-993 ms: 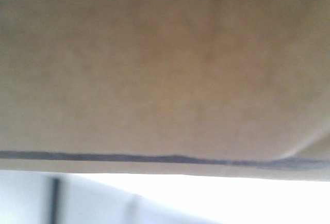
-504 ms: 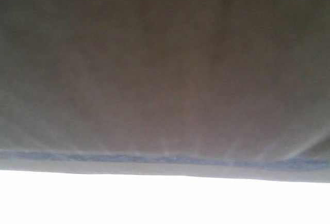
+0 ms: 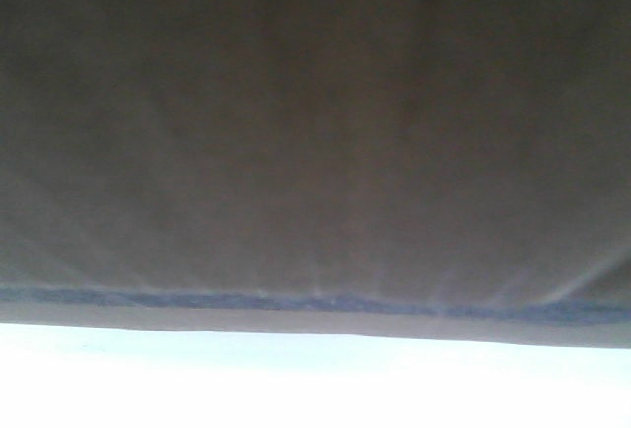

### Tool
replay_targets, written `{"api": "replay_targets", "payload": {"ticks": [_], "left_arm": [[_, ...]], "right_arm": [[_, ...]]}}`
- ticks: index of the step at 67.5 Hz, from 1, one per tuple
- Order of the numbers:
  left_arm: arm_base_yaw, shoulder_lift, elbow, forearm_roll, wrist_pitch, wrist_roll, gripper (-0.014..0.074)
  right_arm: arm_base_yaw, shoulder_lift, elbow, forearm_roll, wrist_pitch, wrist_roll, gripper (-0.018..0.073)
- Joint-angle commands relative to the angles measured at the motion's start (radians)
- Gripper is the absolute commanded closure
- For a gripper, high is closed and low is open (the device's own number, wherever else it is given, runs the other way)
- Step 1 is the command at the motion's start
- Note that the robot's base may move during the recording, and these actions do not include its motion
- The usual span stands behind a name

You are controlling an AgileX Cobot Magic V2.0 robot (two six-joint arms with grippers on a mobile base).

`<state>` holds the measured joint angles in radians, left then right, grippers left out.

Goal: Grab box from left shelf to table start
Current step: 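Hold the box with both grippers while the base drives to the table, then lower the box onto the white table and open both grippers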

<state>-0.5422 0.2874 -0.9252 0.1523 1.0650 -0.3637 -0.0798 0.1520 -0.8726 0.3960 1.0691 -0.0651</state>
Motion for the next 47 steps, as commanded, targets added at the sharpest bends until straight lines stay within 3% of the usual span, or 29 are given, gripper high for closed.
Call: {"api": "replay_targets", "payload": {"ticks": [1,47], "left_arm": [[-0.015,0.001,-0.045,-0.062,-0.206,-0.039,0.0688],[-0.015,0.001,-0.045,-0.07,-0.206,-0.039,0.0688]], "right_arm": [[-0.003,0.024,-0.021,-0.035,-0.131,-0.008,0.0502],[-0.003,0.024,-0.021,-0.035,-0.134,-0.008,0.0502]]}}
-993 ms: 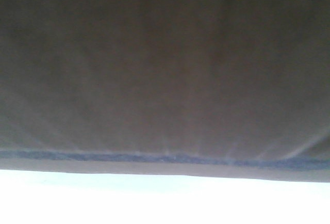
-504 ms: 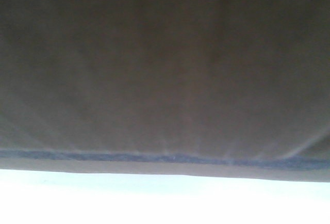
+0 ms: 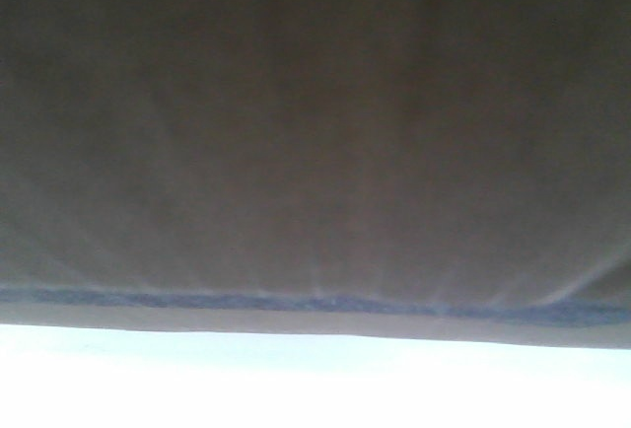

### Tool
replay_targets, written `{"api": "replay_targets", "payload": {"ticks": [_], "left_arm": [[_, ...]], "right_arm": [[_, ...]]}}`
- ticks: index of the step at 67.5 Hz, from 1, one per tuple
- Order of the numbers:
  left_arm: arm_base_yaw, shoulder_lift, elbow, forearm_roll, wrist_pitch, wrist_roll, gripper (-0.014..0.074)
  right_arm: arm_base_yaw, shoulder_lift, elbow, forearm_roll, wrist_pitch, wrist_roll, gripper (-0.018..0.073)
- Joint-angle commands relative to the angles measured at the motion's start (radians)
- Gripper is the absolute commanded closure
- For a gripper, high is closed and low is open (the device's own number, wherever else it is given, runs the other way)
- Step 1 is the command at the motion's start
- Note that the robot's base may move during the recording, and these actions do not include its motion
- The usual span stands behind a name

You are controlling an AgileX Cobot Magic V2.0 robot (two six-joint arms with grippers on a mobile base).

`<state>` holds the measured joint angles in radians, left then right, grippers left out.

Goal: Grab box from left shelf to table start
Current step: 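Lower the box onto the white table and open both grippers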

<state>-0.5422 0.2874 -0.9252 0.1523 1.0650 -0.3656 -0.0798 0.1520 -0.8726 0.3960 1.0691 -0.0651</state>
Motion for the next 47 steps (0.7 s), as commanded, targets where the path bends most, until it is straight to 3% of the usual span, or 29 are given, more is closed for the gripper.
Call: {"api": "replay_targets", "payload": {"ticks": [1,23,30,40,47], "left_arm": [[-0.015,0.001,-0.045,-0.07,-0.206,-0.037,0.0688],[-0.015,0.026,-0.055,-0.058,-0.202,-0.037,0.0688],[-0.015,0.098,-0.096,-0.038,-0.167,-0.037,0.0688],[-0.015,0.257,-0.184,0.066,-0.069,-0.044,0.0688],[-0.015,0.361,-0.23,0.085,-0.08,-0.044,0.0688]], "right_arm": [[-0.003,0.024,-0.021,-0.035,-0.134,-0.008,0.0502],[-0.003,0.052,-0.025,-0.025,-0.108,-0.007,0.0502],[-0.003,0.15,-0.053,-0.021,-0.076,-0.007,0.0502],[-0.003,0.352,-0.158,-0.021,-0.012,-0.008,0.0502],[-0.003,0.478,-0.241,-0.02,0.0,-0.022,0.0502]]}}
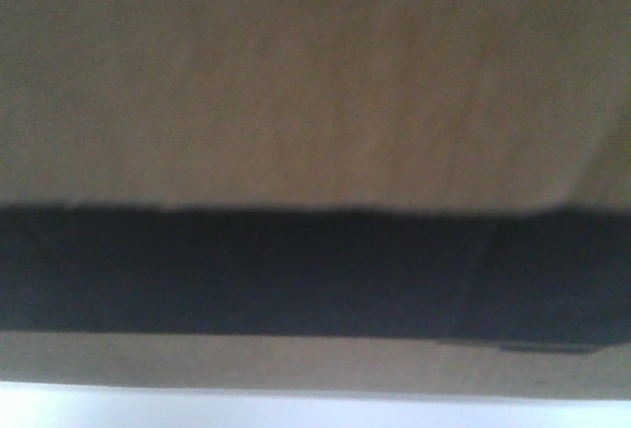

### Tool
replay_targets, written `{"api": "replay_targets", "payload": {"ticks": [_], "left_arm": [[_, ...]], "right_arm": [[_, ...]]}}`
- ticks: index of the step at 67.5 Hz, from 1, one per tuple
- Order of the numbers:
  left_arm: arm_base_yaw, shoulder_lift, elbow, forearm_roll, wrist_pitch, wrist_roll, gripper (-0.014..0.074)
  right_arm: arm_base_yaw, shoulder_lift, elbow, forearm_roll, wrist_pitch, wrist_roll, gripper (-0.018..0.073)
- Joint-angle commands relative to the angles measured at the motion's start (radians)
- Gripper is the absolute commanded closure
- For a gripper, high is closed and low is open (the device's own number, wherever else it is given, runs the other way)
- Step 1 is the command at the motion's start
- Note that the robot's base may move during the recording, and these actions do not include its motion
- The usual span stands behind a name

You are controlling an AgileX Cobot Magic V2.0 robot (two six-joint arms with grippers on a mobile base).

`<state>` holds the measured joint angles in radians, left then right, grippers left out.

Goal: Grab box from left shelf to table start
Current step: 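Lower the box onto the white table and open both grippers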

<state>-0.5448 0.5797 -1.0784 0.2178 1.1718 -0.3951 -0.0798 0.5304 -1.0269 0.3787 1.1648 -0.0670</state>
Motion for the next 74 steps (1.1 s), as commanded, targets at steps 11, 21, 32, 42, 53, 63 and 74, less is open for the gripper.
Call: {"api": "replay_targets", "payload": {"ticks": [11,21,32,42,53,63,74], "left_arm": [[-0.012,0.195,-0.093,0.034,-0.236,-0.033,0.0688],[0.017,0.293,-0.093,0.041,-0.261,-0.066,0.0688],[0.126,0.383,-0.093,-0.015,-0.305,-0.067,0.0688],[0.239,0.472,-0.093,-0.071,-0.339,-0.048,0.0688],[0.281,0.576,-0.093,-0.072,-0.339,0.004,0.0688],[0.281,0.669,-0.093,-0.067,-0.339,0.028,0.0688],[0.281,0.713,-0.093,-0.086,-0.341,0.052,0.0594]], "right_arm": [[-0.003,0.277,-0.153,0.027,-0.091,-0.049,0.0502],[-0.002,0.376,-0.153,0.035,-0.122,-0.091,0.0502],[0.018,0.471,-0.153,0.035,-0.187,-0.111,0.0502],[0.058,0.553,-0.153,0.035,-0.229,-0.125,0.0502],[0.067,0.638,-0.153,0.032,-0.247,-0.127,0.0502],[0.067,0.702,-0.153,0.024,-0.269,-0.13,0.0501],[0.067,0.727,-0.153,0.016,-0.271,-0.133,0.0429]]}}
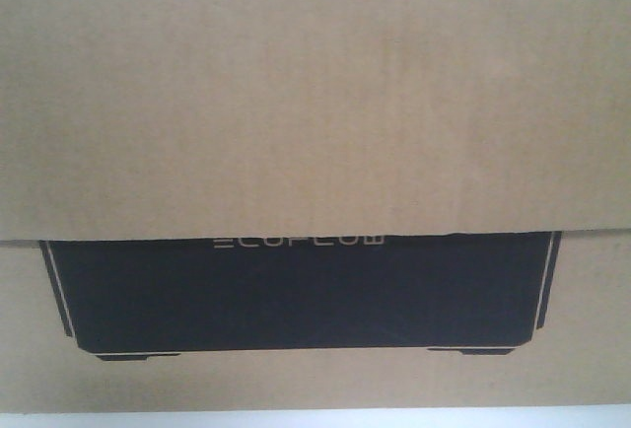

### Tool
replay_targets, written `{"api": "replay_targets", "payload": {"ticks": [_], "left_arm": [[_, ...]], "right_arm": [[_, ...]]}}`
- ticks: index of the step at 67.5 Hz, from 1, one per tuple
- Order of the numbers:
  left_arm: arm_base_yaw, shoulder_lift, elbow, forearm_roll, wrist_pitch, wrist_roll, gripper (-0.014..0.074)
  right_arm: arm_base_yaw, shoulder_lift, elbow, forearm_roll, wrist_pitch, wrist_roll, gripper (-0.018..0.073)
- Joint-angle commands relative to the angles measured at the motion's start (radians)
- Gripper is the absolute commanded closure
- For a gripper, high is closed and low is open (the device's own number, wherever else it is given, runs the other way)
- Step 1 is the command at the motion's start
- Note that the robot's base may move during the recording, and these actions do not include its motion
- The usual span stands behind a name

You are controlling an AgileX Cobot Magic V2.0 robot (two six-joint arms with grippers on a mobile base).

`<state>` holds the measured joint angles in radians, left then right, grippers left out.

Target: Grab box from left shelf to table start

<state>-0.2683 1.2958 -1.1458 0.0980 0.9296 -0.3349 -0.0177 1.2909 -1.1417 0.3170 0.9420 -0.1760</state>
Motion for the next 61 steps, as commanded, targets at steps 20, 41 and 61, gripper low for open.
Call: {"api": "replay_targets", "payload": {"ticks": [20,41,61], "left_arm": [[0.005,-0.005,-0.026,-0.021,-0.11,-0.008,0.0086],[0.005,-0.064,-0.055,-0.023,-0.064,0.028,0.0068],[0.005,-0.318,-0.074,0.002,-0.03,0.115,0.0139]], "right_arm": [[0.005,-0.035,-0.043,-0.003,-0.041,-0.024,-0.0074],[0.005,-0.038,-0.156,-0.108,0.049,-0.01,-0.0066],[0.004,-0.153,-0.258,-0.126,0.113,0.053,0.0002]]}}
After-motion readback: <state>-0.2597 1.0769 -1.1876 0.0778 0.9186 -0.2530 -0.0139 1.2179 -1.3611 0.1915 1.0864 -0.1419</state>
